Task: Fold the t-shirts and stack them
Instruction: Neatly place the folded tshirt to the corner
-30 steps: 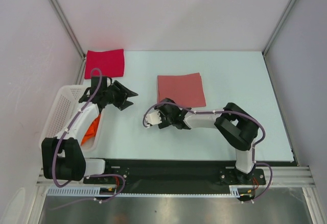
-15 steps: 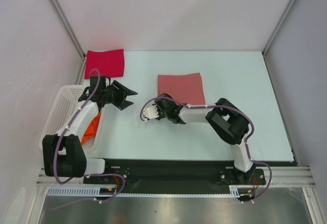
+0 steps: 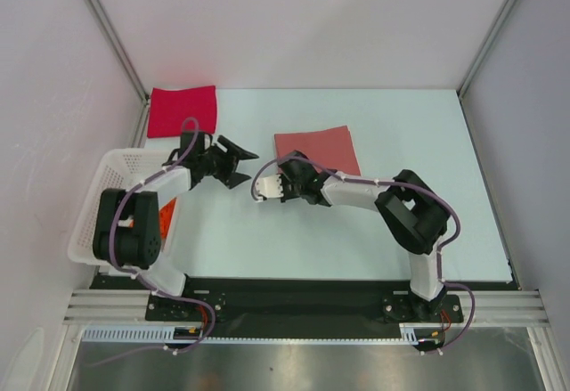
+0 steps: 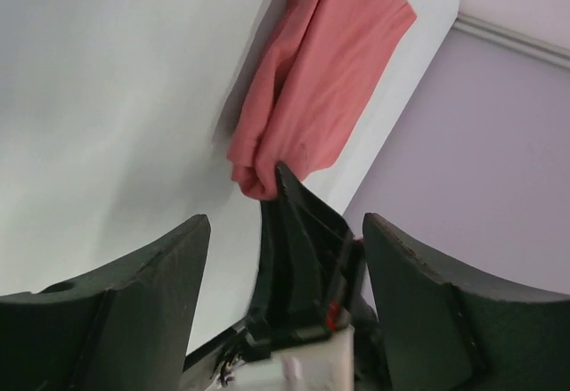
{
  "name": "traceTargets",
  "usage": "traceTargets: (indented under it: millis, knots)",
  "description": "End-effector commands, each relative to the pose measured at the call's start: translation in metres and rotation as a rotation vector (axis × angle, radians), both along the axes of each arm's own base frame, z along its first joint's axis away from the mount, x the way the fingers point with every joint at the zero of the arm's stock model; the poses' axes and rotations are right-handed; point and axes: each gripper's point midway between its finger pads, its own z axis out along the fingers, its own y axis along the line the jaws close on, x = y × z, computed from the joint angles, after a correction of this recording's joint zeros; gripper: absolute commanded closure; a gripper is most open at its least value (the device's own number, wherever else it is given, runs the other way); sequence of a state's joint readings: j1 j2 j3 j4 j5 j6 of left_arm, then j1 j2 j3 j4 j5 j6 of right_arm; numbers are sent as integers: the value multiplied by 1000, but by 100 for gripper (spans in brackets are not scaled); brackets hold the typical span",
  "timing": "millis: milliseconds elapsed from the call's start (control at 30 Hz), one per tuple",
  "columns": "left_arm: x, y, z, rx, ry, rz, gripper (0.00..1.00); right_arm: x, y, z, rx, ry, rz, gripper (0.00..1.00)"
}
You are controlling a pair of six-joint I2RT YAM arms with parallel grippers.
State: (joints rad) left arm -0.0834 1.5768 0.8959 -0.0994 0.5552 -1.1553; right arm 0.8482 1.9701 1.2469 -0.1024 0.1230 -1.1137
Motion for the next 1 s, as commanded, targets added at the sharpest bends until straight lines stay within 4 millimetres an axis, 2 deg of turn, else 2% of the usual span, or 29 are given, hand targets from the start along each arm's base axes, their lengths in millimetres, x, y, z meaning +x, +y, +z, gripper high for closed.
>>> traceTargets:
  millis: [0,133,167,300,567,733,967]
  knots:
    - [22,-34,13,-70,-91,-37,24,9,0,52,109,-17,-23,100]
    - [35,-60,11,-97,-121,-22,23,8,-2,64,145,-6,-27,100]
    - [39,-62,6,-86,-117,-4,18,9,-3,65,150,-3,-33,100]
    - [48,-78,-18,-91,-64,-1,17,7,-2,73,186,4,-40,100]
    - [62,-90,-45,-83,0,36,17,9,2,92,259,3,-65,100]
    - [73,-105,-60,-116,56,46,17,10,4,100,312,22,-71,100]
    - [93,-119,-66,-139,70,65,19,7,0,104,353,46,-90,100]
